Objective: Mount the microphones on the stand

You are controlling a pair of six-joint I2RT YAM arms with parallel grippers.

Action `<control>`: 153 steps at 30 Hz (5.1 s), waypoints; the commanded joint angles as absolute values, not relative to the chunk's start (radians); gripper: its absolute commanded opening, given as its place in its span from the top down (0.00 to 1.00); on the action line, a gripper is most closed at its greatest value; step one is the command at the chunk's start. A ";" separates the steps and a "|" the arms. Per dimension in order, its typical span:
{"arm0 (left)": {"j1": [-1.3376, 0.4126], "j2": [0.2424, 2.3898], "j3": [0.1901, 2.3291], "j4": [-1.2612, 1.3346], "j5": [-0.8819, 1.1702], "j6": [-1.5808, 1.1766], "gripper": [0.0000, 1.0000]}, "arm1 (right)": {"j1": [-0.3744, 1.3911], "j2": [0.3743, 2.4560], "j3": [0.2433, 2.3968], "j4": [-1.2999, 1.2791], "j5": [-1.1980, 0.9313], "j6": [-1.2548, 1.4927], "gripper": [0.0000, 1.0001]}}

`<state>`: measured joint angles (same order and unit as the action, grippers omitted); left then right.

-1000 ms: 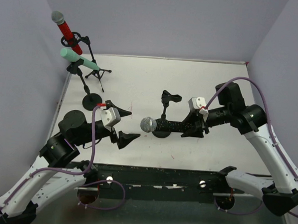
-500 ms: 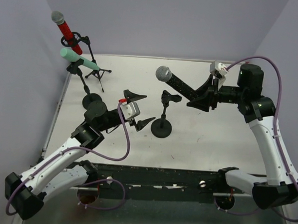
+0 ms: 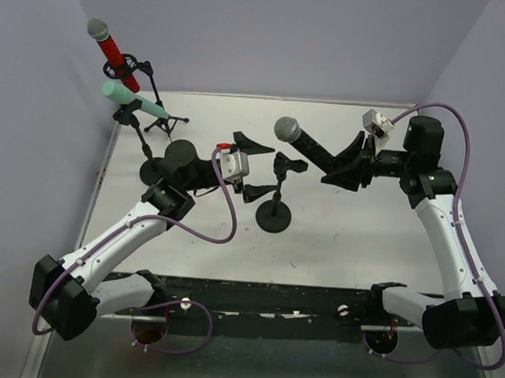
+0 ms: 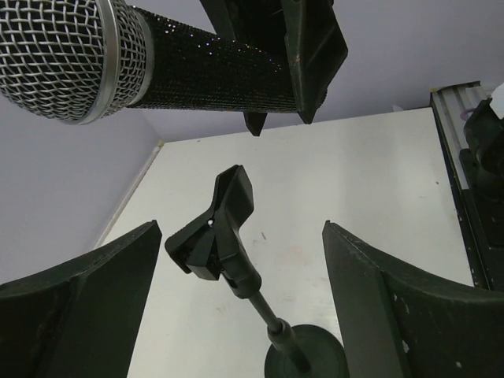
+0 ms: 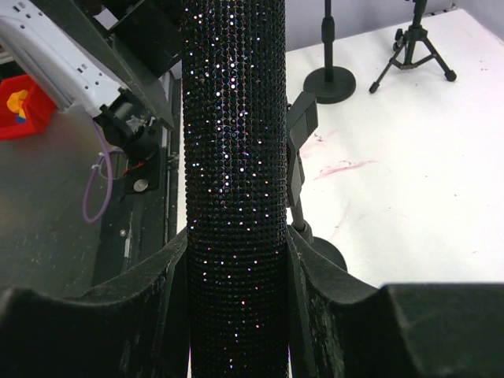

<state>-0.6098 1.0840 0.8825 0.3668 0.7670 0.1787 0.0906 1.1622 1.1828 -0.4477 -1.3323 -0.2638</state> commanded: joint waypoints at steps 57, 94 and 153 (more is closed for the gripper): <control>-0.497 1.339 1.089 0.313 1.103 0.103 0.12 | 0.058 1.152 1.017 -0.110 -1.459 -0.071 0.87; -0.491 1.391 1.137 0.235 1.144 0.087 0.53 | 0.057 1.160 0.977 -0.012 -1.457 -0.005 0.86; -0.646 1.184 0.769 0.601 0.695 -0.340 0.82 | 0.339 1.433 0.799 0.612 -1.190 0.278 0.84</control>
<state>-0.5686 1.2079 0.8097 0.5804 0.6674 -0.2657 0.3031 1.4002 0.8108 0.5148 -1.3090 0.1658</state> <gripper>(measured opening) 0.364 0.486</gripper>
